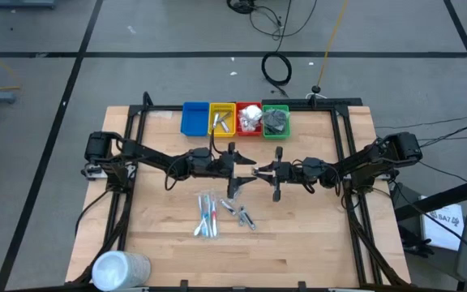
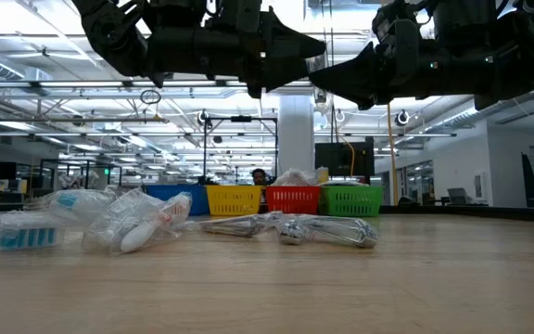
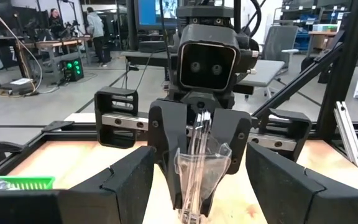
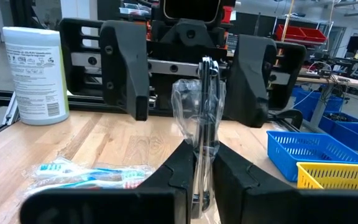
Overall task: Pick & Place Travel size toiletries
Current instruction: Put the nail cutter into the yellow bin
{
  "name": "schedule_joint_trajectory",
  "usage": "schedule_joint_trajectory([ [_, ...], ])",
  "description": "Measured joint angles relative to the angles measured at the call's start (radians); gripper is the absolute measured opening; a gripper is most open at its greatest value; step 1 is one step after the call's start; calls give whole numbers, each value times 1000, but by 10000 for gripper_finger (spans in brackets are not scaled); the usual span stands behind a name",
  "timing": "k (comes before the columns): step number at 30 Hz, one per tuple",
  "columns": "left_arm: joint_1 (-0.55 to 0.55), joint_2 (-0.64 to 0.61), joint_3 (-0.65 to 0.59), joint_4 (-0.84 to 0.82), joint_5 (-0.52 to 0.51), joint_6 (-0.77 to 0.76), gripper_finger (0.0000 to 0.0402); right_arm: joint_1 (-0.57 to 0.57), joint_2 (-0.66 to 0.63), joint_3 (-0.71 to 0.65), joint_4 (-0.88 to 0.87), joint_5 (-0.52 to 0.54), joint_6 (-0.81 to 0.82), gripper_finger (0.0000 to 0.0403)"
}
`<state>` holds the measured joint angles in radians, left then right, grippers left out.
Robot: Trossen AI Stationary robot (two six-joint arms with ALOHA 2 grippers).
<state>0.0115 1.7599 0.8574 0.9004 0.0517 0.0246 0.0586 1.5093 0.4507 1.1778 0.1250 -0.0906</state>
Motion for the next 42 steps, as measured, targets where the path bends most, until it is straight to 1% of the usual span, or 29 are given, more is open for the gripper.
schedule_joint_trajectory([
  [8,0,0,0,0,-2,0,250,0,0,0,0,0,0,28],
  [12,0,6,1,28,-30,0,250,0,0,0,0,0,0,28],
  [23,0,8,1,27,-27,2,245,0,0,0,0,0,0,28],
  [26,1,8,1,23,-27,8,217,0,0,0,0,0,0,28],
  [33,5,8,1,25,-27,20,99,0,0,0,0,1,0,28],
  [39,10,8,1,25,-12,23,19,0,0,0,0,4,2,28],
  [40,10,8,1,25,-4,27,12,0,0,0,0,4,2,28],
  [42,10,8,1,25,6,32,9,0,0,0,0,3,2,27],
])
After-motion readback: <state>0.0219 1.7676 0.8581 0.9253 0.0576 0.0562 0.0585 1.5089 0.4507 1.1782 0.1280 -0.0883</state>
